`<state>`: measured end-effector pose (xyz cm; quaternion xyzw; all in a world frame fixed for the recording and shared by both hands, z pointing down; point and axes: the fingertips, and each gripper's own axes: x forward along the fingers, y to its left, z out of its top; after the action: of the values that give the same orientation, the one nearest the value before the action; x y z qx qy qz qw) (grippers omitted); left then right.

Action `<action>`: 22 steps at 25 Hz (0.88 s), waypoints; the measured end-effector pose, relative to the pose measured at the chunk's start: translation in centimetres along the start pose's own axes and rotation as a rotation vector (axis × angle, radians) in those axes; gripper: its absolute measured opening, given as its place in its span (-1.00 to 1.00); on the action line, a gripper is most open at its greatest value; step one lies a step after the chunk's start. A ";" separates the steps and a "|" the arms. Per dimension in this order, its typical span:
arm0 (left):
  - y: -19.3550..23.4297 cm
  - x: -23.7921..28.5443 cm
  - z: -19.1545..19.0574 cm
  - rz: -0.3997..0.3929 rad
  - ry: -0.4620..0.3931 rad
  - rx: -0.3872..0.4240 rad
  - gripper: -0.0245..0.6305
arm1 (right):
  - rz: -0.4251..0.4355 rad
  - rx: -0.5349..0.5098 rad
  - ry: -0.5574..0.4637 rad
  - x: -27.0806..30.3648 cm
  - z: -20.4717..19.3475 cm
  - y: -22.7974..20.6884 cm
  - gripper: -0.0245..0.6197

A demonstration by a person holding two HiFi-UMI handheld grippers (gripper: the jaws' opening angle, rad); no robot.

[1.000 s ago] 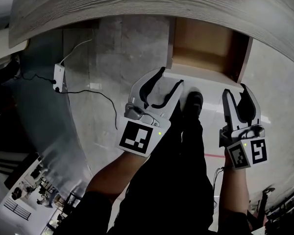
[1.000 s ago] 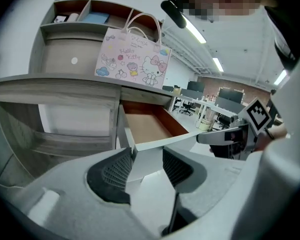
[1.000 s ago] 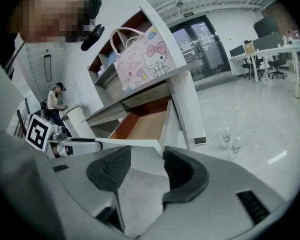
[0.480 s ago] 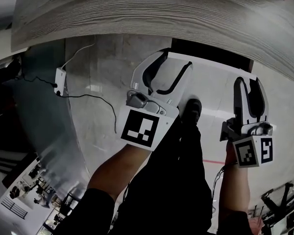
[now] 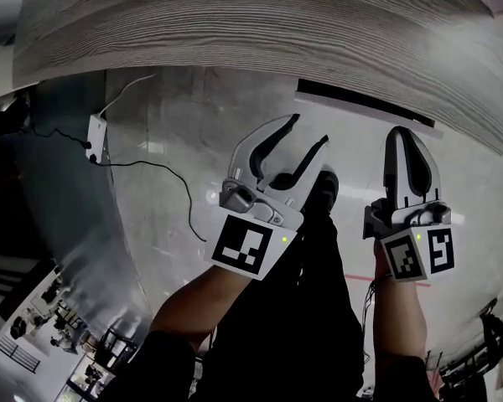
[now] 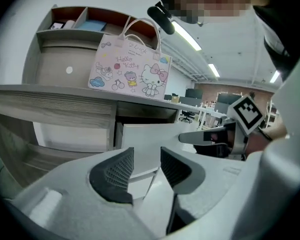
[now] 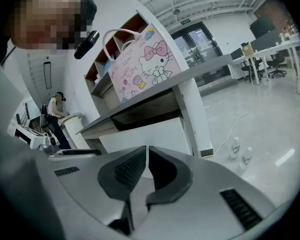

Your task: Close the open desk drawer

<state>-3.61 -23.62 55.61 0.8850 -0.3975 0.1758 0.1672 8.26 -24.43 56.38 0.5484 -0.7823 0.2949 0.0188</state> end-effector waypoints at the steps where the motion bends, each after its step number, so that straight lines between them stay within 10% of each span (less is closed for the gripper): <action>1: 0.0 0.4 0.0 -0.005 -0.006 -0.005 -0.41 | -0.002 -0.005 -0.002 0.2 0.0 0.0 -0.84; 22: 3.8 5.8 4.1 0.039 -0.179 0.071 -0.73 | -0.029 -0.058 -0.084 4.7 2.5 -1.2 -0.84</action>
<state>-2.21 -31.54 55.13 0.8947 -0.4213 0.1131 0.0958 8.12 -29.90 56.52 0.5706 -0.7827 0.2486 0.0061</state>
